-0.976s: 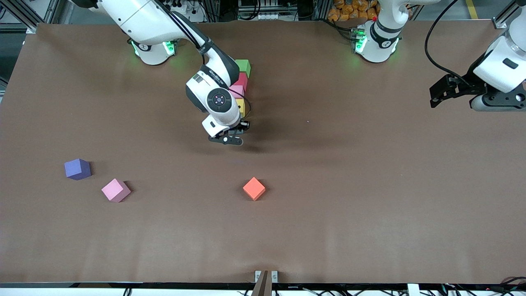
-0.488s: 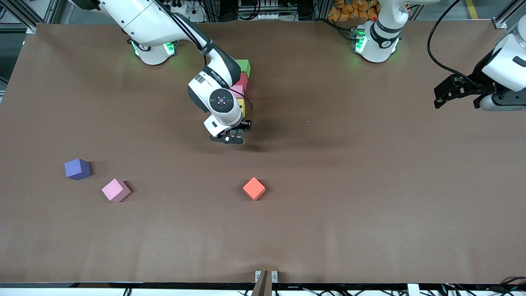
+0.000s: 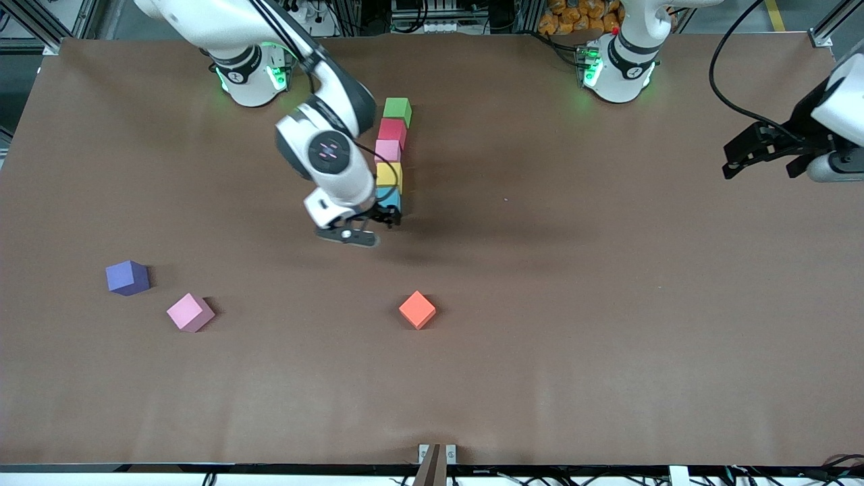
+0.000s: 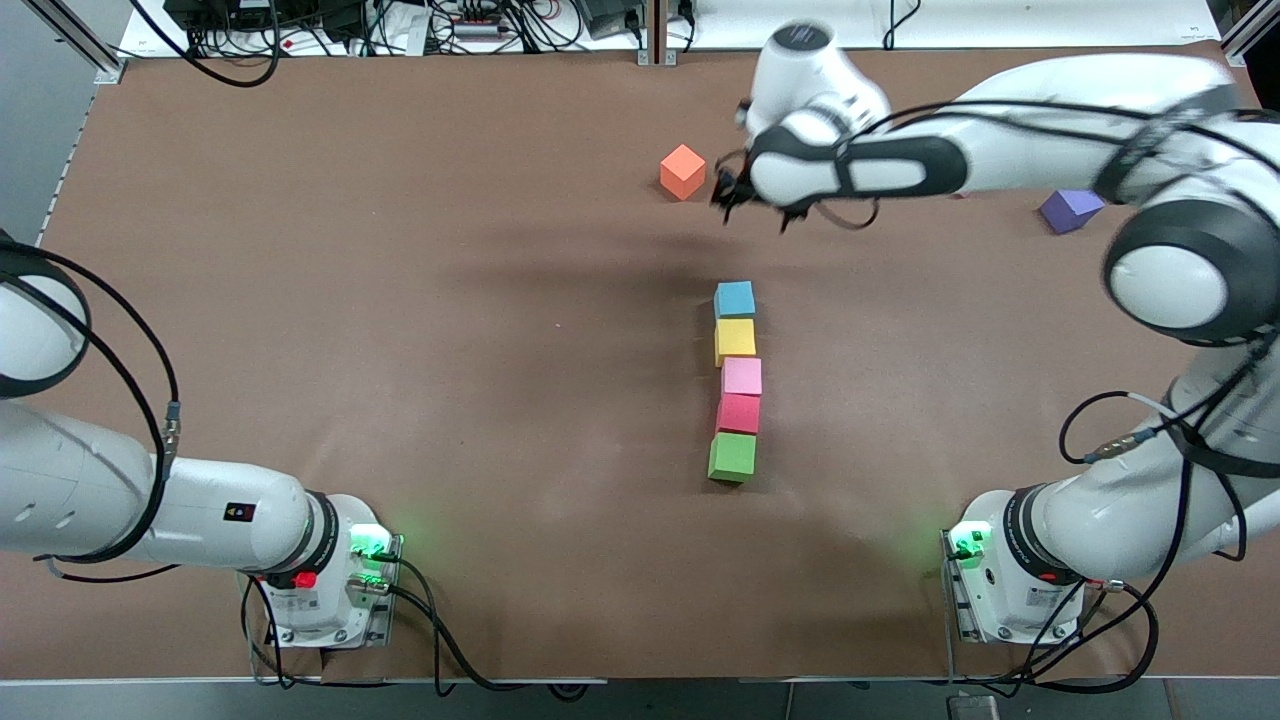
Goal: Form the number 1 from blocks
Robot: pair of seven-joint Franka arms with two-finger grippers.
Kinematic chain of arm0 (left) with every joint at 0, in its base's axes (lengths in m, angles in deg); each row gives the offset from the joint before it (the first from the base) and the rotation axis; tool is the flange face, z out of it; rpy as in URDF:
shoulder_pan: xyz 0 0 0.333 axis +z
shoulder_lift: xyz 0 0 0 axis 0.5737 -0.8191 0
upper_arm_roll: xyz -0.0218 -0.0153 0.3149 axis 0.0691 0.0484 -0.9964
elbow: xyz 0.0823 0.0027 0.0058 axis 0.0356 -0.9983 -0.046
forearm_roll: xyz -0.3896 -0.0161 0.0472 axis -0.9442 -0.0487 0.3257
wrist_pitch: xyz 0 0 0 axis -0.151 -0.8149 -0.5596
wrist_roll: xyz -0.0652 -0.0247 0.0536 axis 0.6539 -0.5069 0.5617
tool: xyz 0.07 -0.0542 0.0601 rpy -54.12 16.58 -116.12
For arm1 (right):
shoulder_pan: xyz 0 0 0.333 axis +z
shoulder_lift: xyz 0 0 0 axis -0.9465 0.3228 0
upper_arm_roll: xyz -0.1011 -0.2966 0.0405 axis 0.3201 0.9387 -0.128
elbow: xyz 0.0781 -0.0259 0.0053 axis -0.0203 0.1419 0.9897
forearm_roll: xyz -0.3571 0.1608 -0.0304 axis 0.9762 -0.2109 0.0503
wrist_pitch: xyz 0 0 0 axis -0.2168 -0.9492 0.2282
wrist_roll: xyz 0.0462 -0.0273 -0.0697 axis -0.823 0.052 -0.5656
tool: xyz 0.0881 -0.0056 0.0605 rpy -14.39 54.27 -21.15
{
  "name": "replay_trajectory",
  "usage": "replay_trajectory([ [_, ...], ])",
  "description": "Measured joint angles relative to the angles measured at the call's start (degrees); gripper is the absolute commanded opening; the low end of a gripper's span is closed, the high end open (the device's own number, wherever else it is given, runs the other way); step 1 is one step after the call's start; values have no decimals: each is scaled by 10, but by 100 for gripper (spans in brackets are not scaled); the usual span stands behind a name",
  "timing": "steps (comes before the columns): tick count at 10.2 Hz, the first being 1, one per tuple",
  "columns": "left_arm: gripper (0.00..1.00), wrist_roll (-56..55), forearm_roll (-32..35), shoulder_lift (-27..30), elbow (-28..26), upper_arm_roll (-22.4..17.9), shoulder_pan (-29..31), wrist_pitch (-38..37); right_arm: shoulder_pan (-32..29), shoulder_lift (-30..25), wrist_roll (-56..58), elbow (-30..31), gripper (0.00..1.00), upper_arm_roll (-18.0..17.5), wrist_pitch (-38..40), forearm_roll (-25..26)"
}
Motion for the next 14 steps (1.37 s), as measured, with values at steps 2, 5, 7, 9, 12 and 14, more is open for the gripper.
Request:
replay_trajectory([
  [2,100,0,-2,0,1,-1,-1,-1,-42,-70,66,-17,100,2,69,0],
  [5,100,0,-2,-2,0,0,-1,-3,-83,-153,243,-50,100,65,183,-41],
  [7,100,0,-2,-4,0,0,-2,-3,-115,-184,394,-88,100,143,271,-61],
  [9,100,0,-2,-5,0,1,-4,-4,-124,-187,488,-117,100,221,306,-64],
  [12,100,0,-2,-7,-1,2,-6,-5,-124,-187,521,-142,100,270,307,-65],
  [14,100,0,-2,-8,-1,2,-7,-5,-122,-187,521,-162,100,273,308,-63],
])
